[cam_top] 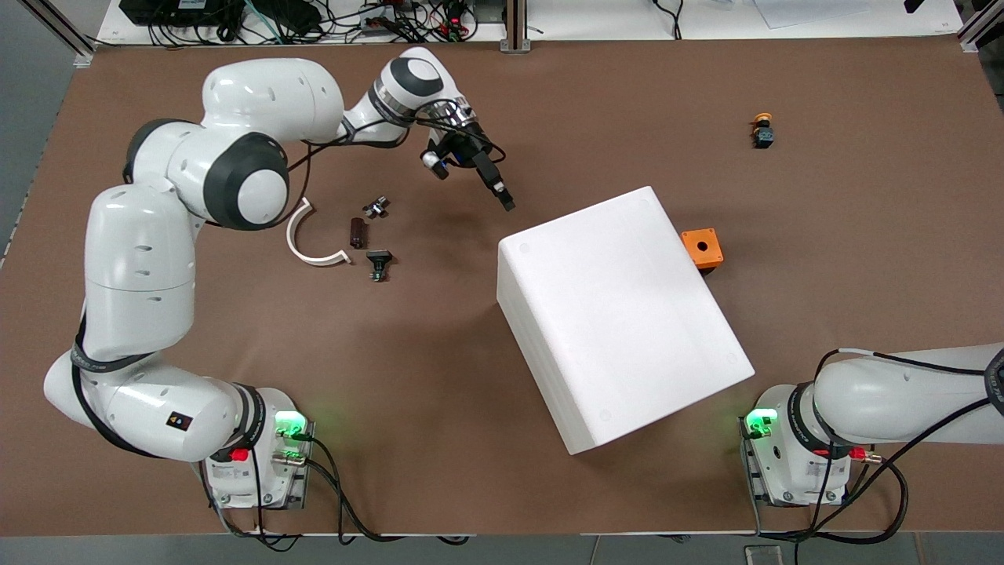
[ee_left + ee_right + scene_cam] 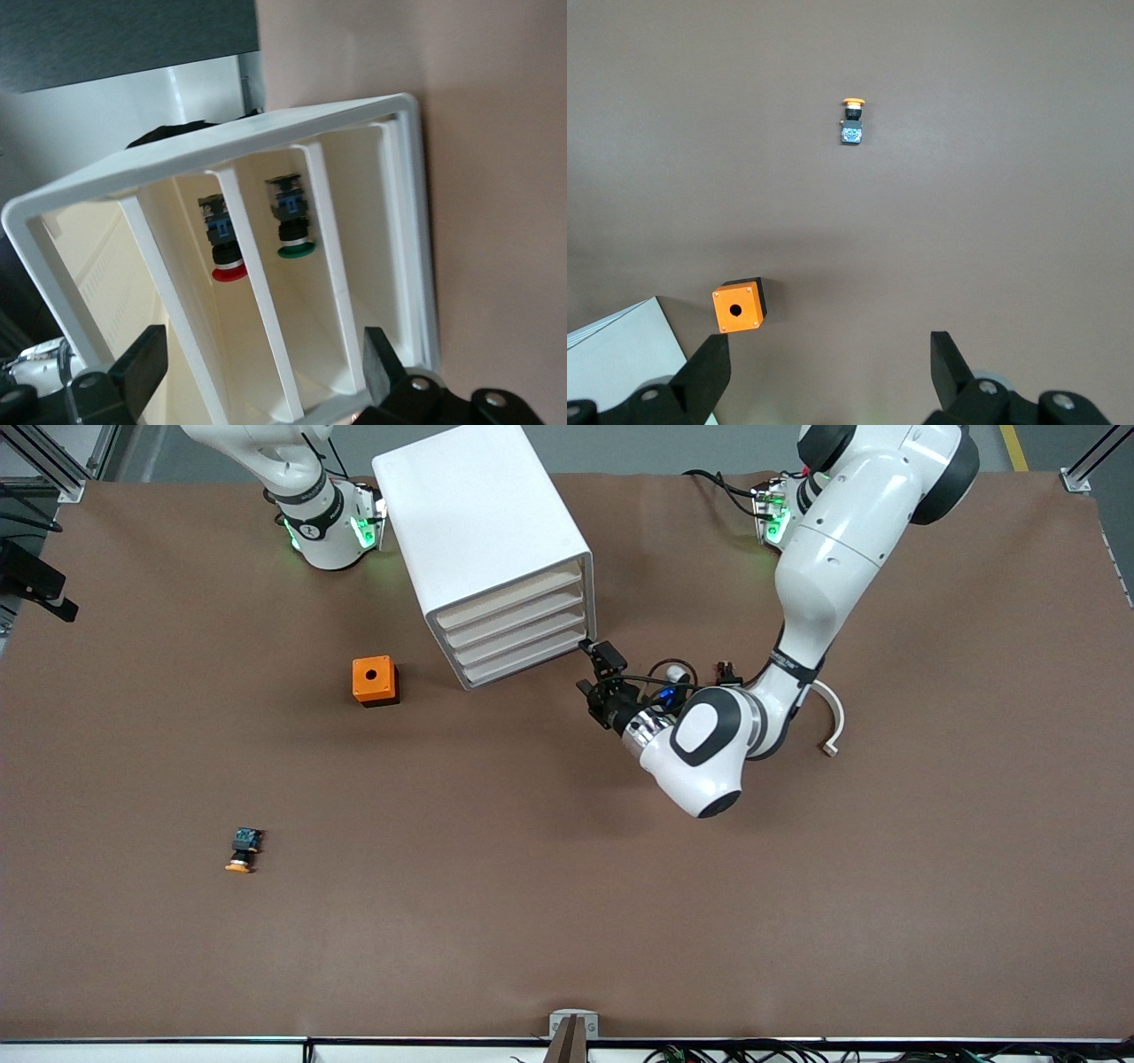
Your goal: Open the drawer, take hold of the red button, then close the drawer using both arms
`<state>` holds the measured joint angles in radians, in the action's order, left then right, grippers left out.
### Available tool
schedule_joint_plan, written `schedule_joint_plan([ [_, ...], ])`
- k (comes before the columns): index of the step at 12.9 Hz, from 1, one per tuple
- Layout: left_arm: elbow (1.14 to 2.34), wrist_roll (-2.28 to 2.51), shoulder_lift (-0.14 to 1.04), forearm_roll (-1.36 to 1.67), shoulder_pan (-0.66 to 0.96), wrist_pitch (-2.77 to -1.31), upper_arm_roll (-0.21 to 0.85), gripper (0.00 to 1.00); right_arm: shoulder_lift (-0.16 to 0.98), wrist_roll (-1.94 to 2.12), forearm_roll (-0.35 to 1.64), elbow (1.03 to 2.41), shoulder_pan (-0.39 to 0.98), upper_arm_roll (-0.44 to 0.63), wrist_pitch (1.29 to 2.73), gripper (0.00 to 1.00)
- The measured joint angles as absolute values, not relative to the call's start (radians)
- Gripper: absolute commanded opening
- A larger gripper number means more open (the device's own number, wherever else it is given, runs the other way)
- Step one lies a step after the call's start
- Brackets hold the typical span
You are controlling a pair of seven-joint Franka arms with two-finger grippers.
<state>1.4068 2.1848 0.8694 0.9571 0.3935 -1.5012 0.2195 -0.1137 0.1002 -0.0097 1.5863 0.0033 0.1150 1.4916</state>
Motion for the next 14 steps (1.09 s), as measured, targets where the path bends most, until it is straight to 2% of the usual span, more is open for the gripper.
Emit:
schedule_joint_plan([
  [2,1.406,2.219,0.888,0.980,0.428,-1.488,0.220,0.72,-0.084,0.100,-0.010,1.587,0.003,0.115,1.492,1.00],
  [8,1.416,2.282,0.930,0.989,0.500,-1.418,0.234,0.55,-0.027,0.103,-0.010,1.586,-0.023,0.115,1.520,1.00],
  [14,1.429,2.316,0.942,0.989,0.526,-1.409,0.234,0.17,0.084,0.103,-0.012,1.586,-0.032,0.115,1.565,1.00],
])
